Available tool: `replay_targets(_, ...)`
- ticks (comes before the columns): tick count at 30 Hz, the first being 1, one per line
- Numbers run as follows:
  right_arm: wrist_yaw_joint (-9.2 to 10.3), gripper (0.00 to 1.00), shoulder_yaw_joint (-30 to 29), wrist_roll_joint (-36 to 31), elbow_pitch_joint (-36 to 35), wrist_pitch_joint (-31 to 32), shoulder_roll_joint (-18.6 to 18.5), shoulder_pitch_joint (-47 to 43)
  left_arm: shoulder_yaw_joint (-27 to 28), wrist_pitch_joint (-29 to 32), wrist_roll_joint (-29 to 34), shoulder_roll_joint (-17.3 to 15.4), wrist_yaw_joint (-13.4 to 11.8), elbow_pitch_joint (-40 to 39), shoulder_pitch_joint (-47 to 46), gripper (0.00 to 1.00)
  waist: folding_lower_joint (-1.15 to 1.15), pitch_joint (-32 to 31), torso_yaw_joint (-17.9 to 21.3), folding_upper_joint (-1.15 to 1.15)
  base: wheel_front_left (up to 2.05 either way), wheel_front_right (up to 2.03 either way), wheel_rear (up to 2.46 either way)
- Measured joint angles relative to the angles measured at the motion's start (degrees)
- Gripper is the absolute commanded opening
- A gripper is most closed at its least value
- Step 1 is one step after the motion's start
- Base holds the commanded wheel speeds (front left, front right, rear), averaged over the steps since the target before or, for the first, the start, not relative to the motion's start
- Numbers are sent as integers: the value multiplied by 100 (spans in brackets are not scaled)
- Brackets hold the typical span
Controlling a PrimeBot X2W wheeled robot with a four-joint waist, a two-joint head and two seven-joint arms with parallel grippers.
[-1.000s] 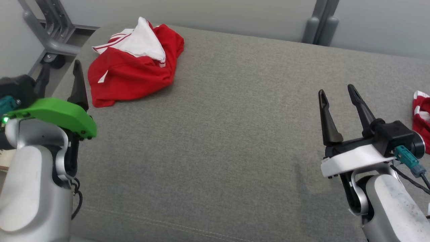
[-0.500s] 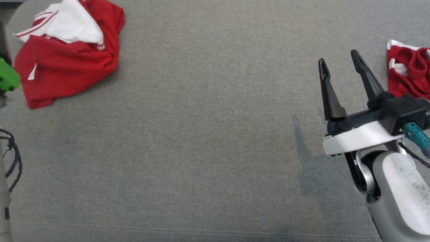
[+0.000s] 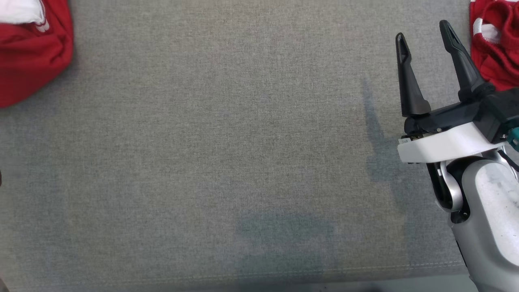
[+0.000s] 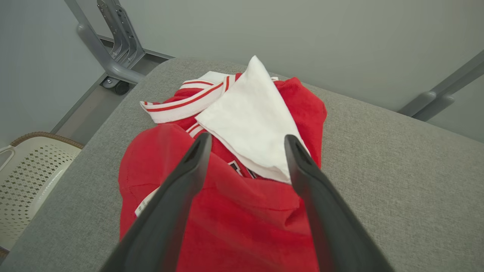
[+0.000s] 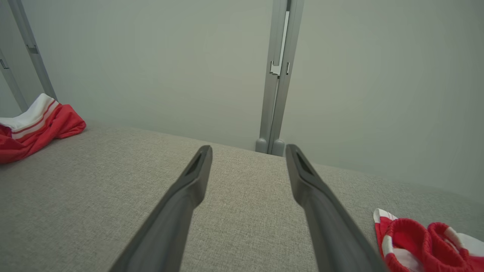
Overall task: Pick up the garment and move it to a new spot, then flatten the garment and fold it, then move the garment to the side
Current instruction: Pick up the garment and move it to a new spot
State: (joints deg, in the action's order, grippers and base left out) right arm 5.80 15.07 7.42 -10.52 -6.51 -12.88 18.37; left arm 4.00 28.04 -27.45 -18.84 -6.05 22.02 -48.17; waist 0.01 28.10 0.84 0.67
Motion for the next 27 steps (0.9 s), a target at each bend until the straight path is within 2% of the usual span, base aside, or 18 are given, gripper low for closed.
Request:
replay_targets(7,-22,100,-31,-41,49,-2,-37,72,-62,124,65,2,-1,486,-88,100,0,394,60,0,0,0,0)
replay_targets(16,-67,100,9,-41,111,-7,-33,166,-20,124,143,0,-9,872,-93,100,0,505,46,0,0,0,0)
replay_targets(17,-67,100,8,-42,121,-7,-34,174,-9,122,143,0,-10,898,-95,68,0,510,46,0,0,0,0)
replay_targets(18,-67,100,8,-42,133,-7,-34,179,-5,102,155,-2,-10,901,-99,68,0,512,46,0,0,0,0)
replay_targets(19,-67,100,7,-42,151,-8,-34,190,-5,34,179,-4,-10,901,-110,39,0,513,46,0,0,0,0)
replay_targets(20,-67,100,1,-42,176,-15,-34,210,-5,-52,212,-4,-10,901,-131,0,-1,511,45,0,0,0,0)
replay_targets(27,-67,100,2,-41,375,-164,7,238,8,-606,308,11,-10,953,-265,0,-1,395,26,0,0,0,0)
